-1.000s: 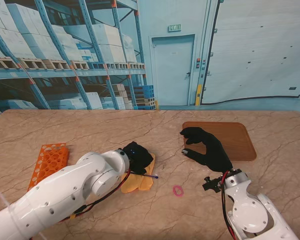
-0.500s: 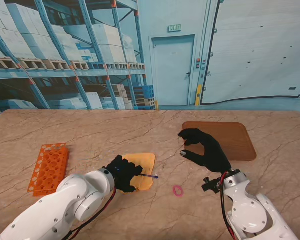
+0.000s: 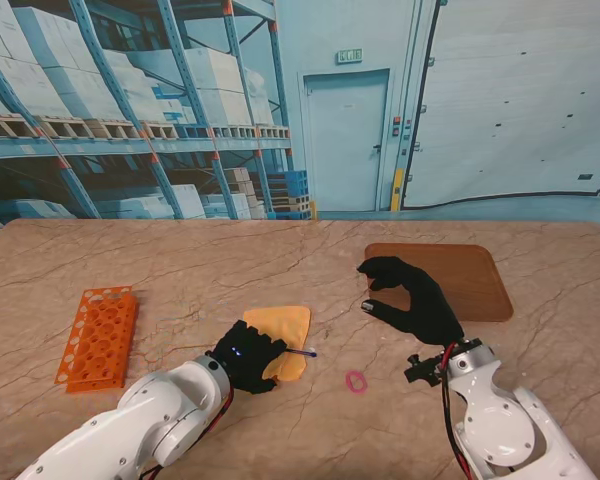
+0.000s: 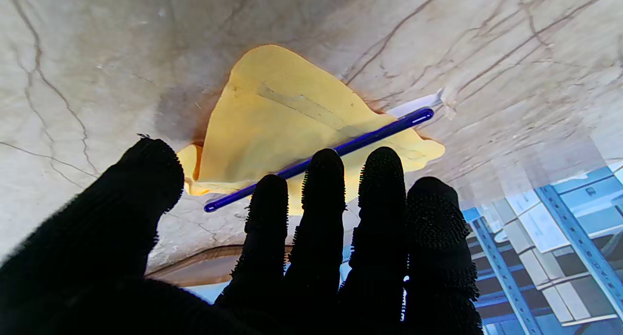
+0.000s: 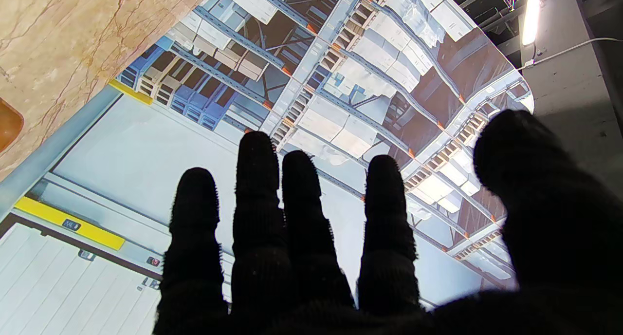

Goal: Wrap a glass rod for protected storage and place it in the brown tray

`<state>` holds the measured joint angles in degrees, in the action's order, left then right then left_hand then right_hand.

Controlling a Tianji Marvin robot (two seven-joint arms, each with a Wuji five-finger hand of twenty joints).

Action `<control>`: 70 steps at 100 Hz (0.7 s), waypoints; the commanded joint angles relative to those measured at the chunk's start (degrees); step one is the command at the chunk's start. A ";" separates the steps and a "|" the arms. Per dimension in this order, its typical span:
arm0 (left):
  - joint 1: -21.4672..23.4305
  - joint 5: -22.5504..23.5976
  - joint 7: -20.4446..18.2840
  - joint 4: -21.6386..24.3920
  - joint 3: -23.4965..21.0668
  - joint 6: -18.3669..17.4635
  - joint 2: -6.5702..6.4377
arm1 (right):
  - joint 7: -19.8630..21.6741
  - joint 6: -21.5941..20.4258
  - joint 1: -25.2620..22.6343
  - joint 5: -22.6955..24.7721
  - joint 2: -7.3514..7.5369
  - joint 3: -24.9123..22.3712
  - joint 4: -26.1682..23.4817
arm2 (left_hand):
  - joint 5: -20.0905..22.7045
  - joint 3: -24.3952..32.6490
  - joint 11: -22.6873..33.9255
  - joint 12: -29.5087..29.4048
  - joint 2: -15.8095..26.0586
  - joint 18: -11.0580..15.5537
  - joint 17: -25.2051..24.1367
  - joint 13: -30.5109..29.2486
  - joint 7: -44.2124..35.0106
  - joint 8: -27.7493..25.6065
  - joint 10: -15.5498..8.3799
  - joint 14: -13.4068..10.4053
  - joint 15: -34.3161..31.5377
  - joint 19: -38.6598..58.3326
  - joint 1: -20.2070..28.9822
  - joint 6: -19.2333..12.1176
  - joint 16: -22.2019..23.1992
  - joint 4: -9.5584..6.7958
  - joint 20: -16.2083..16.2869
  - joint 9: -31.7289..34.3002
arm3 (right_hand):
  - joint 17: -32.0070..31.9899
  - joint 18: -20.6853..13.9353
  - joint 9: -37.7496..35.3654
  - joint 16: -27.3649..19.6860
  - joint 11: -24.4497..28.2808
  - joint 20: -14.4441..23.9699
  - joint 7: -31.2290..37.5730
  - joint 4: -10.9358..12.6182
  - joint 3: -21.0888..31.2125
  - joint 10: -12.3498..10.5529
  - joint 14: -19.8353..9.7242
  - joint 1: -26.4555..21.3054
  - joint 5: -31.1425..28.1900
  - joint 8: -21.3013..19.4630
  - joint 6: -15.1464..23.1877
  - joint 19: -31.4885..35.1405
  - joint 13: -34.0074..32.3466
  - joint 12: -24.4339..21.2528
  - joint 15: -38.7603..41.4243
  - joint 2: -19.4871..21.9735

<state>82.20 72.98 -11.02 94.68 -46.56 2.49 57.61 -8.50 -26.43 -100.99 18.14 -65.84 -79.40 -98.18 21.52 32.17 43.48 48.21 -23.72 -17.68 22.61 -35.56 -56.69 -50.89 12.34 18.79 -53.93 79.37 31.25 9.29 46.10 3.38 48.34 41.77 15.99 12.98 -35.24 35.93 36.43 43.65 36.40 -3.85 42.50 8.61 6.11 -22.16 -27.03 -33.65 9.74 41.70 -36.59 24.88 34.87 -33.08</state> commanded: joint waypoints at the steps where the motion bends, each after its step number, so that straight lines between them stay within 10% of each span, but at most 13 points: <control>1: -0.05 -0.22 0.15 -0.60 0.48 0.00 0.17 | -0.04 -0.14 -0.27 0.09 -0.21 0.09 -0.36 | 1.62 1.79 2.41 0.80 -0.94 -1.65 1.21 -1.61 -2.40 -1.10 -0.46 2.03 -1.47 2.96 -1.09 -0.78 1.02 -0.73 1.00 1.59 | -0.18 -0.23 -0.66 0.73 0.42 0.45 -0.25 1.57 -0.17 -0.17 -0.13 2.15 -0.62 -0.18 -0.08 1.25 -0.84 0.33 0.72 1.27; 20: -1.25 0.17 1.34 -1.91 2.42 0.70 0.12 | 0.09 0.03 -0.27 -0.06 -0.19 0.14 -0.39 | 4.65 6.57 2.88 0.16 -1.87 -2.17 3.07 -3.52 -2.62 -0.20 -0.42 2.32 -2.54 4.34 1.39 -1.05 0.61 -0.68 0.22 3.73 | -0.17 -0.23 -0.70 0.74 0.44 0.45 -0.26 1.58 -0.15 -0.12 -0.09 2.23 -0.60 -0.17 -0.13 1.27 -0.80 0.33 0.74 1.34; 40: -2.07 0.75 2.60 -2.82 3.53 1.01 0.10 | -0.05 0.00 -0.27 -0.05 -0.23 0.15 -0.39 | 6.12 12.31 5.10 2.09 -8.37 -1.94 5.66 -6.36 -7.65 10.08 -1.10 1.40 -4.90 6.76 9.96 -2.76 0.32 3.64 -1.47 6.77 | -0.24 -0.24 -0.72 0.76 0.42 0.44 -0.24 1.61 -0.09 -0.11 -0.05 2.32 -0.75 -0.17 -0.07 1.24 -0.85 0.32 0.77 1.44; 70: -2.52 -0.84 5.45 -3.90 4.14 1.83 0.50 | 0.04 0.07 -0.25 -0.12 -0.21 0.17 -0.39 | 16.15 16.28 7.96 8.11 -5.99 -2.03 10.83 -12.09 -7.90 19.67 -1.55 0.69 -9.70 11.15 12.75 -5.34 1.59 3.33 -2.19 14.22 | -0.23 -0.18 -0.76 0.77 0.40 0.46 -0.34 1.62 -0.09 -0.08 -0.07 2.57 -0.75 -0.14 -0.17 1.25 -0.83 0.31 0.77 1.55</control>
<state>79.39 72.70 -5.94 90.92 -42.38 4.26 57.72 -8.45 -26.36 -100.98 18.04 -65.84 -79.34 -98.20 36.17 46.57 49.01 55.32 -29.21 -18.65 32.49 -46.16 -62.60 -32.31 10.97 18.82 -61.78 86.91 42.91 4.74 46.68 5.12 46.71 54.13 15.99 12.98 -35.24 35.93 36.43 43.66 36.40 -3.85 42.50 8.61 6.12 -22.16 -27.03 -33.65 9.74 41.70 -36.60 24.88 34.87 -33.08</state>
